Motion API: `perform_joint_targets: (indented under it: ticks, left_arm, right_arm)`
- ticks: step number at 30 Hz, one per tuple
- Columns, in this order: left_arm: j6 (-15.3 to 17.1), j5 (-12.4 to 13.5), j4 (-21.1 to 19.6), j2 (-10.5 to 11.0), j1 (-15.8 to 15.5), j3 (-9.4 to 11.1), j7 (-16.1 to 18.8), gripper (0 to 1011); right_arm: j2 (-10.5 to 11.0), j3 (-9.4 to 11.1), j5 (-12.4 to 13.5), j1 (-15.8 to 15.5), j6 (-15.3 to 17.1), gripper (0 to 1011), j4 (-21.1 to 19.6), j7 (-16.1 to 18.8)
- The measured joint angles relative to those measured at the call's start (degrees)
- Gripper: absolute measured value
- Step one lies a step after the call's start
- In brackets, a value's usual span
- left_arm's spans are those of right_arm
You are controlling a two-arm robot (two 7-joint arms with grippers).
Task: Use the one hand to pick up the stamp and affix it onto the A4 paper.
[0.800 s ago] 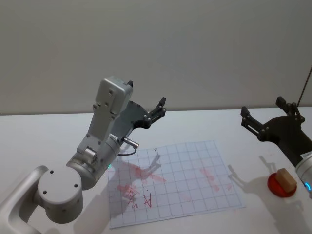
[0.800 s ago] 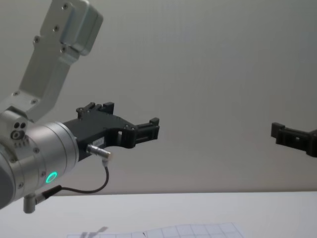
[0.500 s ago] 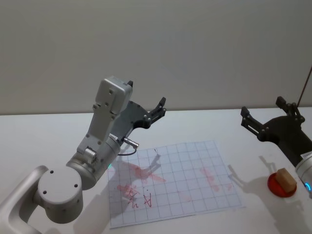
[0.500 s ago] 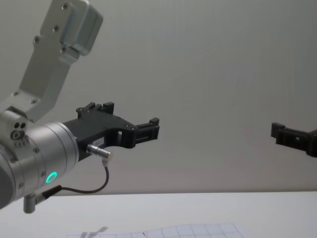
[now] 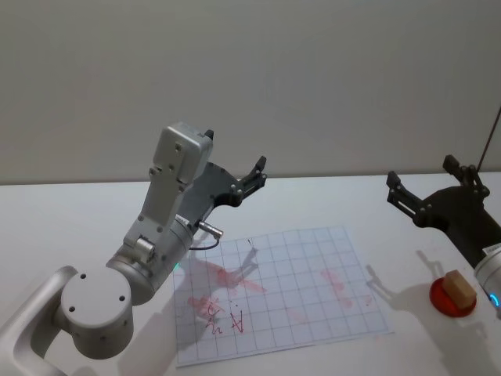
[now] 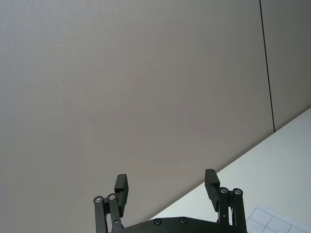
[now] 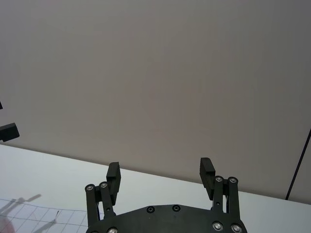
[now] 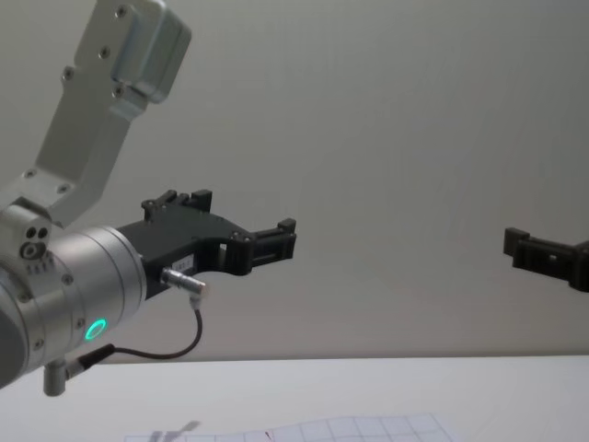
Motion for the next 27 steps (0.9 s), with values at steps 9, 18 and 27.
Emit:
perform_joint_targets:
  ticks: [9,18,27]
  left_arm:
    - [0.0,0.0,0.0,0.0,0.0,0.0,0.0,1001]
    - [0.0,0.0,0.0,0.0,0.0,0.0,0.0,1001]
    - [0.0,0.0,0.0,0.0,0.0,0.0,0.0,1001]
  right_arm:
    - [0.0,0.0,0.0,0.0,0.0,1001,0.0,0.0]
    - [0.0,0.0,0.0,0.0,0.0,1001,0.0,0.0]
    - [0.01,0.02,0.0,-0.02,0.0,1001,0.0,0.0]
